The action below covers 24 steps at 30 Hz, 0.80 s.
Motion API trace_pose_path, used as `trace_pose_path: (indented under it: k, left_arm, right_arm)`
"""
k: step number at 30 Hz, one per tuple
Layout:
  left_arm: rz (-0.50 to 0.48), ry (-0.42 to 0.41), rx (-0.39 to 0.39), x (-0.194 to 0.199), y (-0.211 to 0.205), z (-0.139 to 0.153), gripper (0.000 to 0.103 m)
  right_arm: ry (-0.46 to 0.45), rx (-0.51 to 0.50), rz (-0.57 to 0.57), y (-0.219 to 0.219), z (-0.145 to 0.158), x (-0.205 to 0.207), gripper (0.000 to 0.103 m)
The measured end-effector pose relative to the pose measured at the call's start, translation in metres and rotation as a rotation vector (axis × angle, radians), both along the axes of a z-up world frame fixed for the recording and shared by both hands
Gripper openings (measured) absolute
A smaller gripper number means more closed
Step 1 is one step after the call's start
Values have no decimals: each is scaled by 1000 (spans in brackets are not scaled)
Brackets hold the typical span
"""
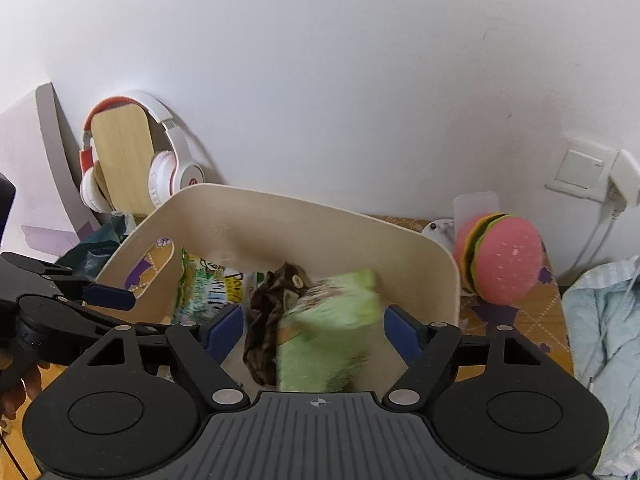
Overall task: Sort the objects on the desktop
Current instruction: 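Open both tools to drop the tissue pack and scrunchie into the basket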
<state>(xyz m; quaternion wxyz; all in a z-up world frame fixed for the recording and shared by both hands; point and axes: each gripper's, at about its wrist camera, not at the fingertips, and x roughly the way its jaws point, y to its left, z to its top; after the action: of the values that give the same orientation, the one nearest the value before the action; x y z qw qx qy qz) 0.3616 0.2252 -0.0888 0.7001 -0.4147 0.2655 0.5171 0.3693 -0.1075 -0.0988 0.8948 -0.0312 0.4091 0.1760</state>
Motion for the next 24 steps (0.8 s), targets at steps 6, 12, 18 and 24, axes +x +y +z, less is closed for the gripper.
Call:
trace_pose_path:
  k: [6,12,18,24]
  left_arm:
    - [64,34,72,3,-32,20,72]
    - [108,74,88,4,-62,26,75]
    - [146,73,86,6,-96,23,75]
    - [173,58,84,12,-132,18,75]
  right_arm:
    - [-54,13,12,-14,16,-30,86]
    - [-85,31,49,-28,21,-62,91]
    - [-85,40,83,-45,17,-89,97]
    - [-60,18,122,-60,4,-114,101]
